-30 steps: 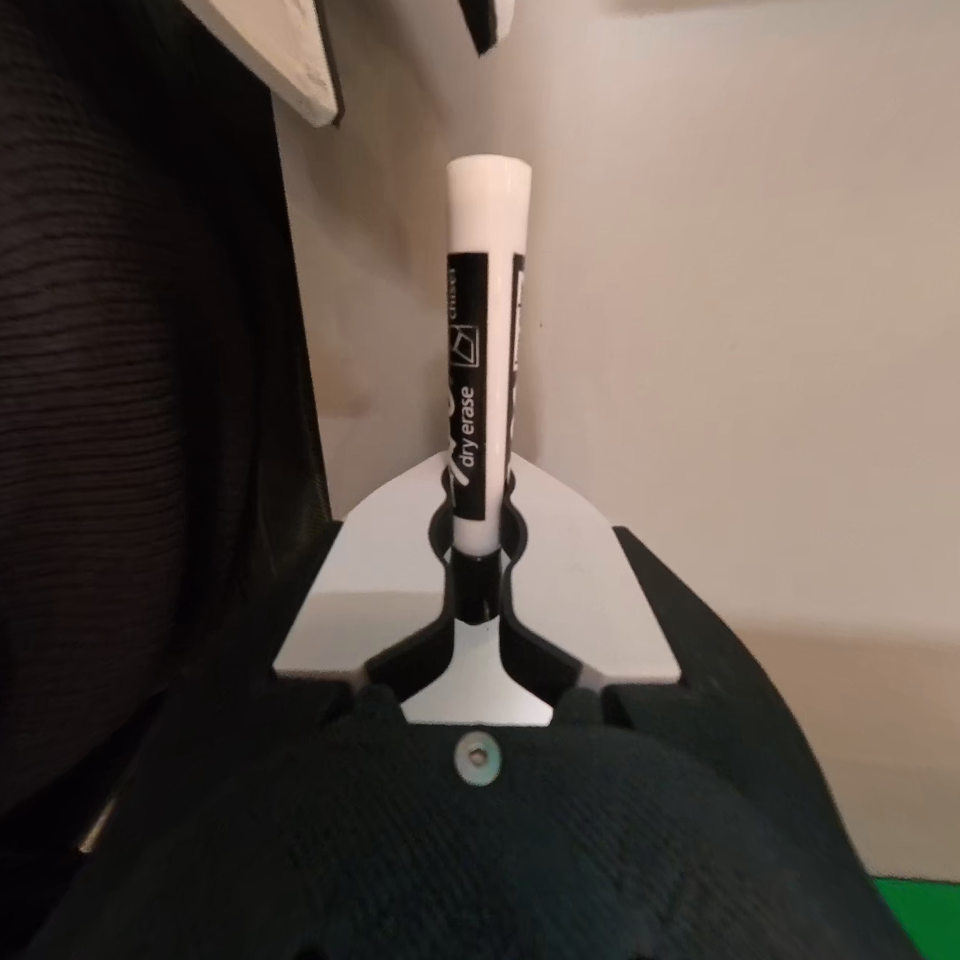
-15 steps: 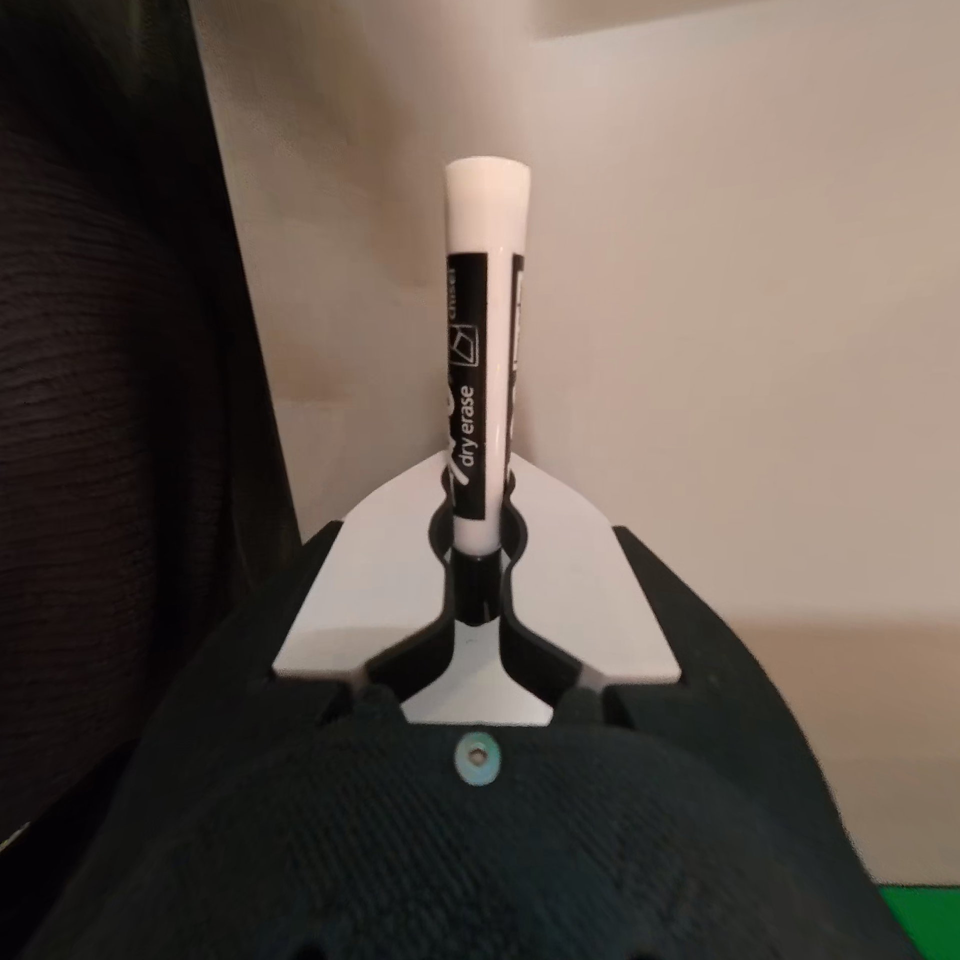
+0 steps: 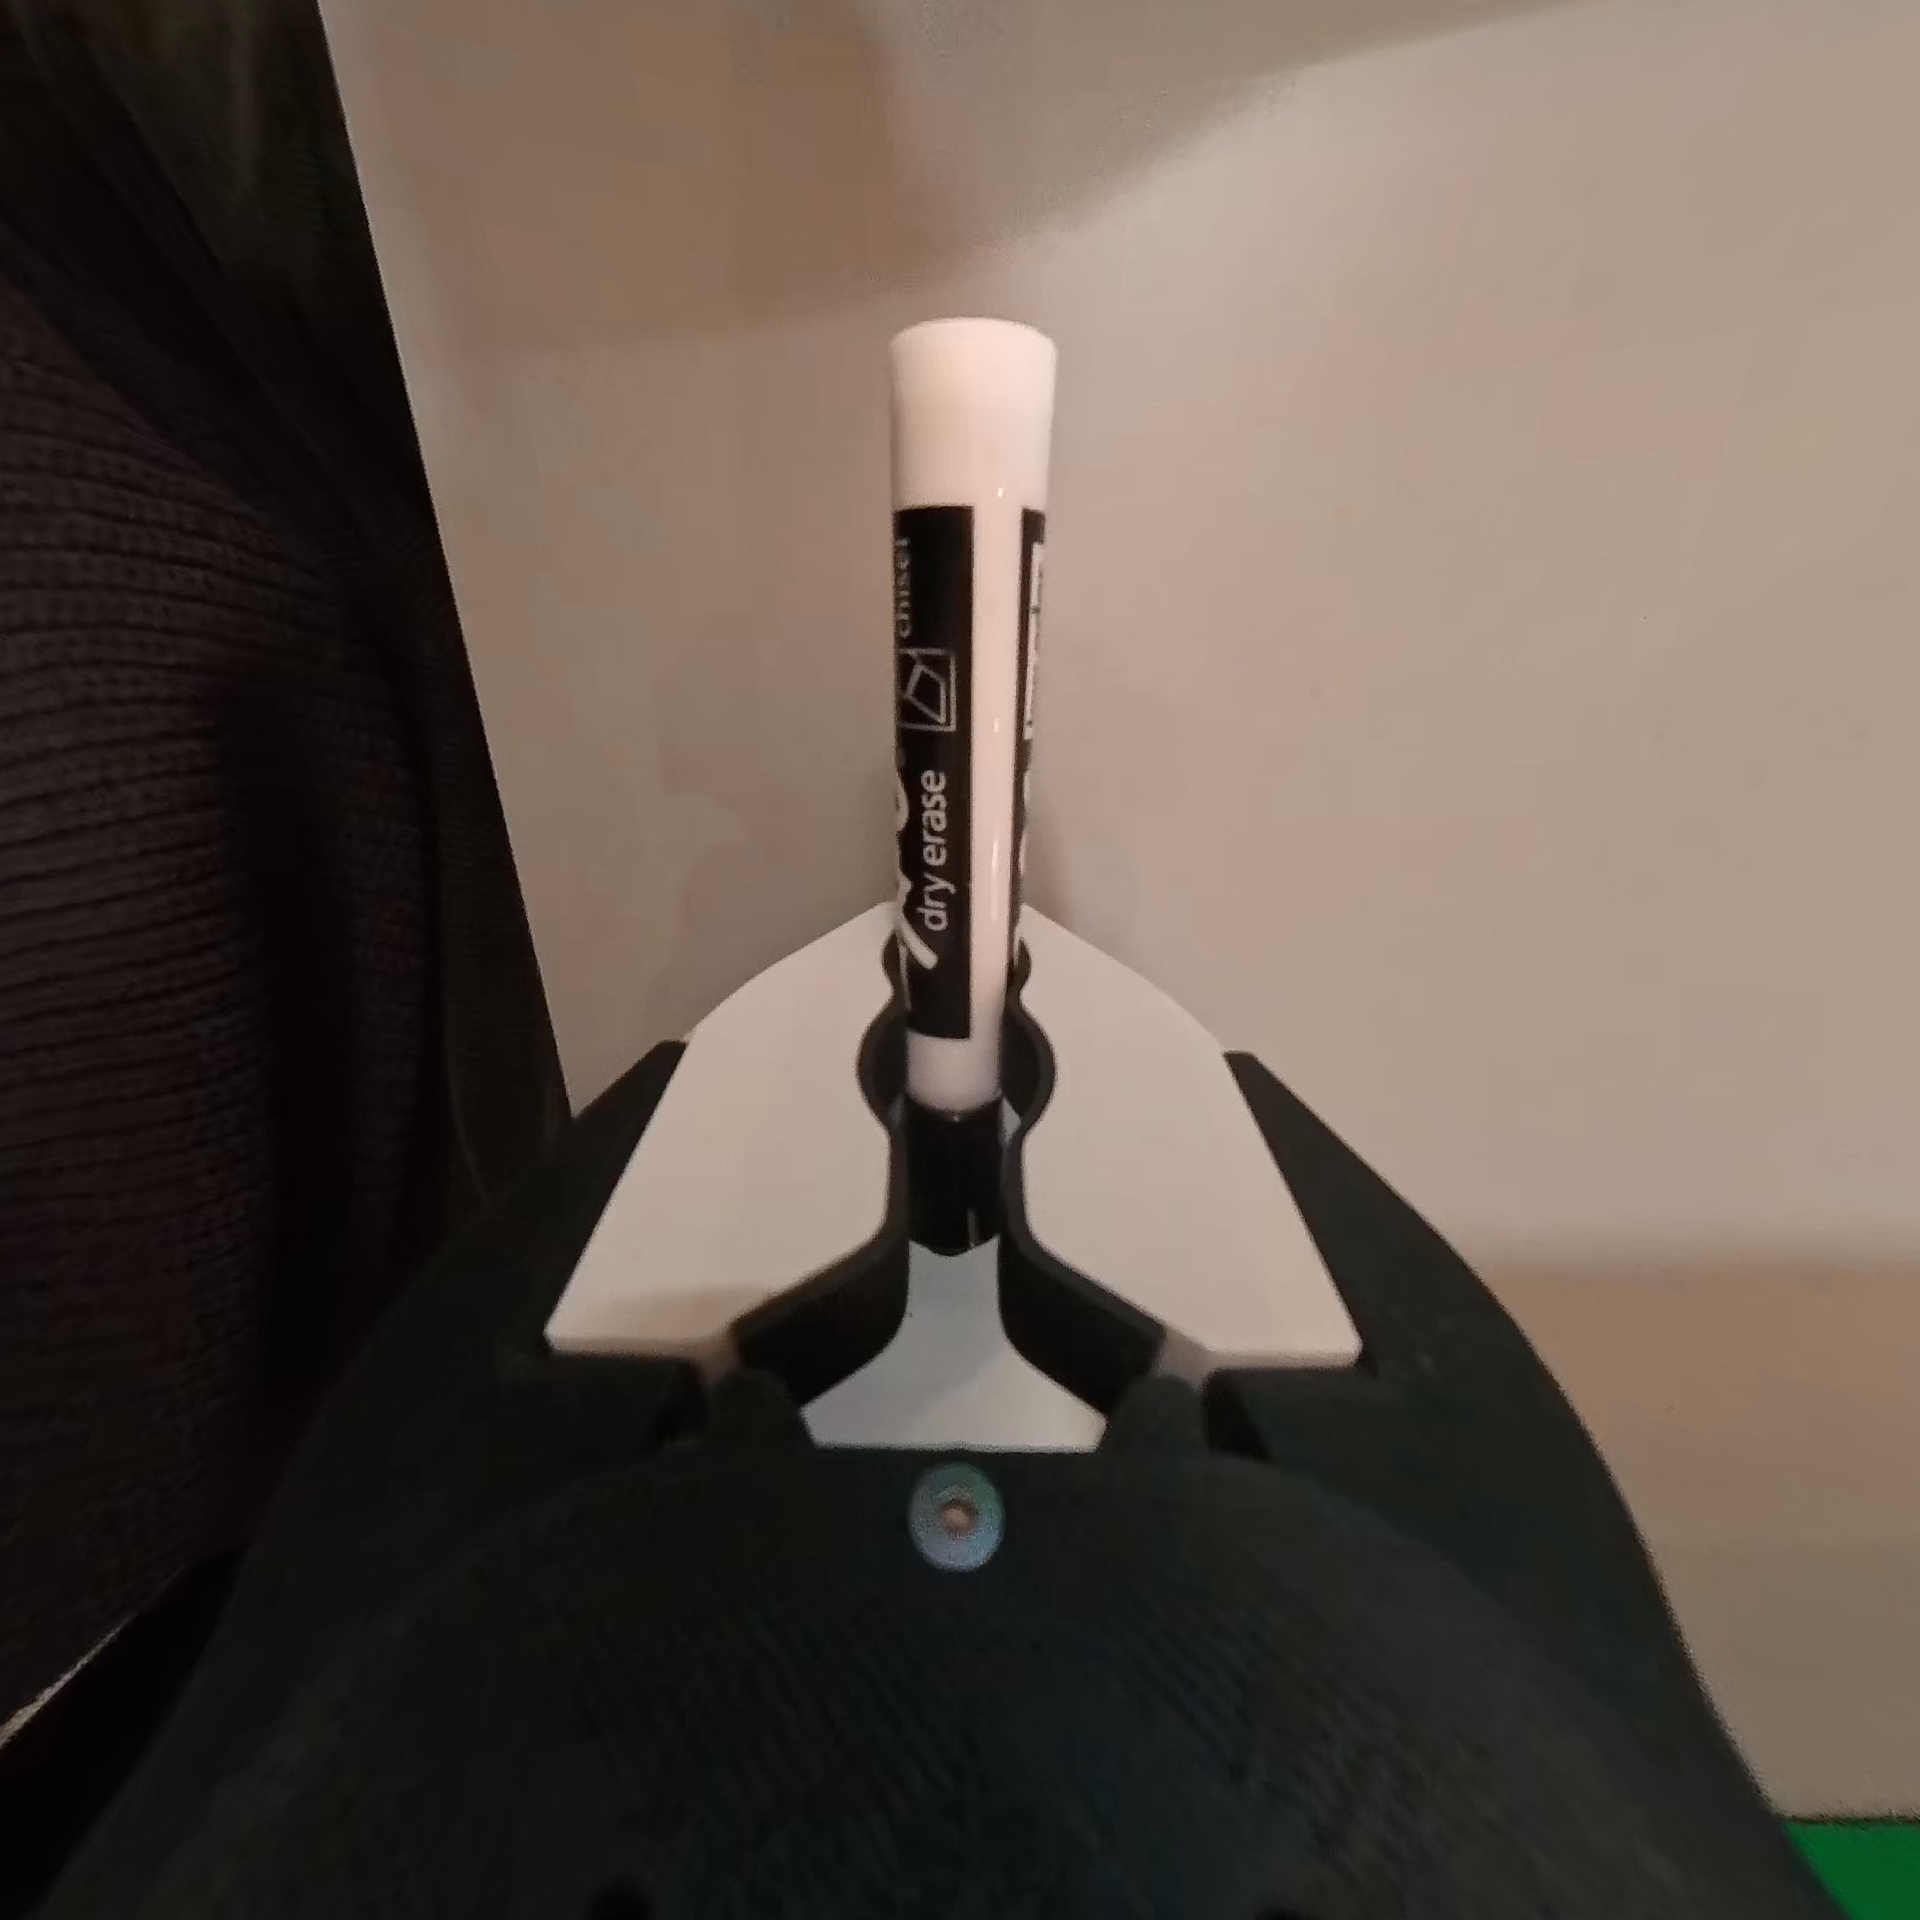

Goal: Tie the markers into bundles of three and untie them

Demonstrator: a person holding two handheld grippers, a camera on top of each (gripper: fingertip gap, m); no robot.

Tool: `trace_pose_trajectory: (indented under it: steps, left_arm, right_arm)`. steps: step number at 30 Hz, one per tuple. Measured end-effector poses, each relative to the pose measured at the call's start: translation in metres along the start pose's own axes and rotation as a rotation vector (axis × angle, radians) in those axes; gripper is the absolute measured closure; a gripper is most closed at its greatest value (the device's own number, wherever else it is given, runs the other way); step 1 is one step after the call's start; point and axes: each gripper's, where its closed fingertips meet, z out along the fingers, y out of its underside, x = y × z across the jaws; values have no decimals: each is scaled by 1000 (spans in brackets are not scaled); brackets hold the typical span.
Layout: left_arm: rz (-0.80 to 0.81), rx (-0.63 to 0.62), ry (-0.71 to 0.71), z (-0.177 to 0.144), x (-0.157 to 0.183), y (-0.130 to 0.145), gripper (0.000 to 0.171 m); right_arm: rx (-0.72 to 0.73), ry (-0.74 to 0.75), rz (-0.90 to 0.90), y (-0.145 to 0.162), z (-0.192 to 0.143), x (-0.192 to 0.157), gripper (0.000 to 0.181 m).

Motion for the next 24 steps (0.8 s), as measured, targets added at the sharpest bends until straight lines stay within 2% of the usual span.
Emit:
trace_pose_trajectory:
  steps: [2,5,8,10,12,16,17,19,21,24]
  left_arm:
    - [-36,-160,48,41,-8,9,121]
    - [-157,-385,163,95,-3,38,126]
    - [-171,-504,181,122,1,66,135]
    - [-107,-586,165,123,2,84,141]
    - [-27,-667,158,120,2,100,136]
    - [13,-717,149,123,-1,113,135]
    - [16,-713,156,123,-2,112,139]
    - [34,-749,147,116,-11,116,148]
    - [71,-796,140,105,-24,121,149]
    - [60,-862,232,82,-28,127,149]
  right_arm:
    - [-3,11,-5,0,-1,0,168]
    - [0,31,-1,-1,-4,1,167]
    - [7,56,8,0,-8,4,167]
    - [13,61,21,3,-8,4,167]
    - [18,59,34,5,-8,4,167]
    - [10,59,48,9,-4,5,167]
    - [4,59,47,10,-4,5,167]
    - [-4,63,44,12,-3,5,167]
    - [0,65,45,12,-3,5,167]
    - [12,63,49,10,-4,6,167]
